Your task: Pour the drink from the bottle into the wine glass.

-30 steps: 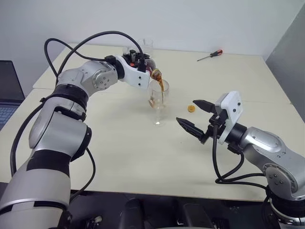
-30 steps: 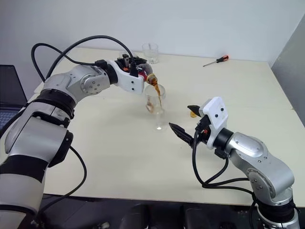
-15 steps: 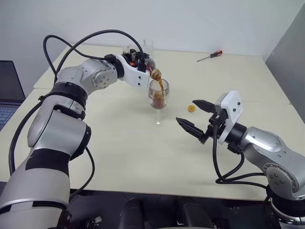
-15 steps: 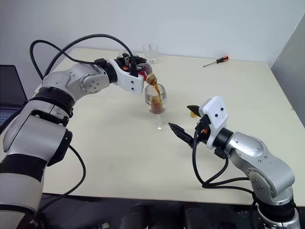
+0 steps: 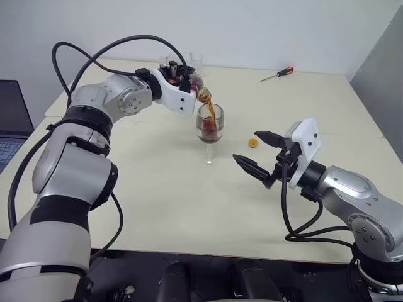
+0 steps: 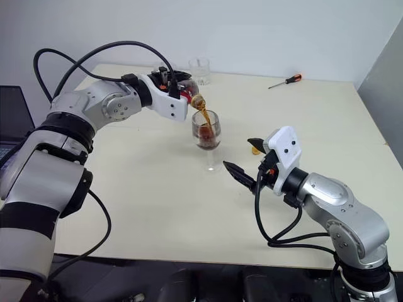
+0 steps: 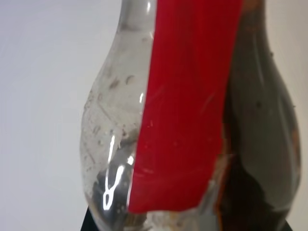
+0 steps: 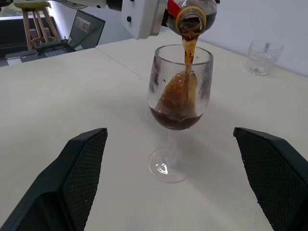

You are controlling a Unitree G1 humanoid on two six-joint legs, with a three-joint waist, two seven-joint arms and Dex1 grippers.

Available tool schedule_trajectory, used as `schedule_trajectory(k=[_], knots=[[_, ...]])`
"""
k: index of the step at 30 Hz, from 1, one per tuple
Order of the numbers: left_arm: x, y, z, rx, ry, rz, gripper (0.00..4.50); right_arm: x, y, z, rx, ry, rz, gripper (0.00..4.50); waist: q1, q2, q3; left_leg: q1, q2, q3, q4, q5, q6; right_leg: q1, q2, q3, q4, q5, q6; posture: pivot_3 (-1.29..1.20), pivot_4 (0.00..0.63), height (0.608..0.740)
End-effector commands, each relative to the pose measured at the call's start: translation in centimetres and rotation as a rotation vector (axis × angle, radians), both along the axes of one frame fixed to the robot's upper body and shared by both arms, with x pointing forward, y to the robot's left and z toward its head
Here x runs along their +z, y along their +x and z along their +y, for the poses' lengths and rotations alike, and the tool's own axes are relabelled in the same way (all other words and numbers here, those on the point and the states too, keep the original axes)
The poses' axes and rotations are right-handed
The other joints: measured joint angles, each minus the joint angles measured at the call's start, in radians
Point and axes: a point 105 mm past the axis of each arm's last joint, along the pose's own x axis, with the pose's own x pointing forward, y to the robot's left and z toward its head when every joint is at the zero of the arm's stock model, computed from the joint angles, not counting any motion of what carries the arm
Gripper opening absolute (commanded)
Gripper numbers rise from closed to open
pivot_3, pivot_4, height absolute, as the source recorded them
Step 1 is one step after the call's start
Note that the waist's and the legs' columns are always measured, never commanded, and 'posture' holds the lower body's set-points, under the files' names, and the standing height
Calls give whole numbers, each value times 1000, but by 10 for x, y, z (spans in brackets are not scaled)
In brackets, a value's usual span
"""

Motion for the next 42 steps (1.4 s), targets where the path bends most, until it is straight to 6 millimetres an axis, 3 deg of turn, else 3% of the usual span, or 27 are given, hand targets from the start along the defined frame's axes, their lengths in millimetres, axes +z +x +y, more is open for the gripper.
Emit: schedule_trajectory(k=[1, 10, 17, 22, 26, 29, 33, 42], knots=[[27, -3, 0, -12, -23, -75, 1242, 10, -2, 2, 15, 2, -56, 4500, 0, 0, 0, 0, 0, 0, 0, 0, 0, 0, 0, 0, 0, 0, 0, 0, 150, 740], [28, -3, 0, -13, -129, -25, 1242, 12, -1, 4, 26, 2, -68, 4500, 0, 0, 0, 0, 0, 0, 0, 0, 0, 0, 0, 0, 0, 0, 0, 0, 150, 740], [12, 2, 10, 17, -450, 222, 1241, 15, -1, 5, 48, 1, -63, 4500, -2, 0, 0, 0, 0, 0, 1, 0, 0, 0, 0, 0, 1, 0, 0, 0, 150, 740], [5, 7, 23, 14, -841, 434, 1241, 29, 3, 8, 60, 22, -96, 4500, -2, 0, 0, 0, 0, 0, 1, 0, 0, 0, 0, -1, 2, 0, 0, 0, 150, 740], [-12, 9, 43, -3, -1181, 607, 1241, 49, 5, 20, 110, 32, -153, 4500, -5, 0, 0, 0, 0, 0, 2, 0, 0, 0, 1, 0, 3, 0, 0, 0, 150, 740], [-26, 10, 64, 27, -1379, 629, 1241, 62, 4, 35, 175, 27, -177, 4500, -6, 0, 0, 1, 1, -1, 2, 0, 0, 0, 1, -1, 5, 0, -1, 0, 150, 740], [-41, 9, 84, 70, -1574, 621, 1241, 59, 7, 47, 237, 4, -125, 4500, -2, 0, 0, 1, 1, -2, 2, 0, 0, -1, 1, -2, 6, 0, -1, 0, 150, 740], [-96, -4, 120, 269, -1724, 584, 1241, 53, 21, 72, 266, -93, -18, 4500, -1, 0, 0, 0, 1, -1, 2, 0, 0, -1, 0, -1, 6, 0, -1, 0, 150, 740]])
